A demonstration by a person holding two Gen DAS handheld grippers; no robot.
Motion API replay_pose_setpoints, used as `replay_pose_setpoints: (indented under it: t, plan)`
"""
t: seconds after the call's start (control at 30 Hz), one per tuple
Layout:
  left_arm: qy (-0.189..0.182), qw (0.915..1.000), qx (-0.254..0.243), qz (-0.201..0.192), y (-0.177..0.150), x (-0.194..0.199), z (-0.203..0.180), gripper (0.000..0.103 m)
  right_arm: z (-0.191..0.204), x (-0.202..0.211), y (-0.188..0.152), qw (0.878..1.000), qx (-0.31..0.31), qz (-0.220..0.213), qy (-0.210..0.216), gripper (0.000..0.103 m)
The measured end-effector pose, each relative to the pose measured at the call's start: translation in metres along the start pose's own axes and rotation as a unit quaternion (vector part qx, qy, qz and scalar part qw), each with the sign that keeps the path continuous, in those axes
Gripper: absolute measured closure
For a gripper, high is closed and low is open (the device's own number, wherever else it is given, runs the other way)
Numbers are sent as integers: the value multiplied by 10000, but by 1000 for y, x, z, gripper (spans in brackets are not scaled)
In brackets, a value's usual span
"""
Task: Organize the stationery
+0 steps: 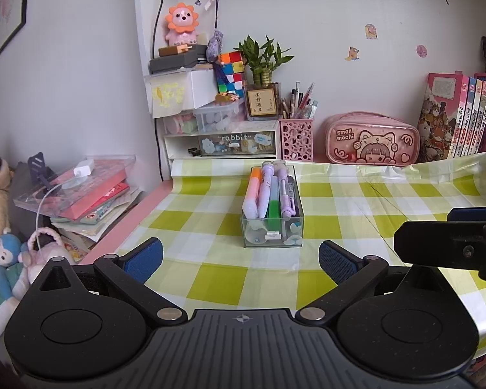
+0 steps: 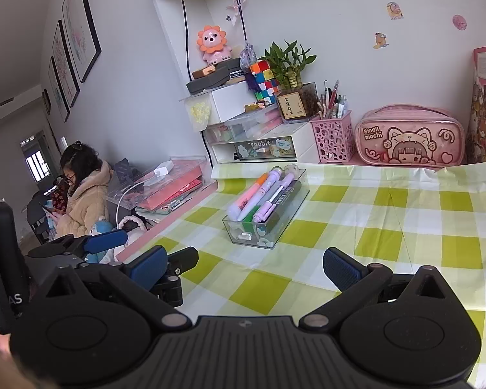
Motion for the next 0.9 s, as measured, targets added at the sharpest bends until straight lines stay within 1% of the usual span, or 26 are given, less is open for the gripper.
replay_pose_setpoints:
  t: [0.9]
  plan:
    - [-218,9997,10,-59,3,2,-5,5,-3,1,0,9999,-82,-28,-73,7]
Point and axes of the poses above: each gripper's, at about its wrist camera, not at the fingertips, and x roughly against the way its jaws point, z to its left, y to its top, the point moved 5 cm from there along -x, roughly the way its jaws point, and after that the axes turned 11 degrees about -z, right-handed, at the moved point
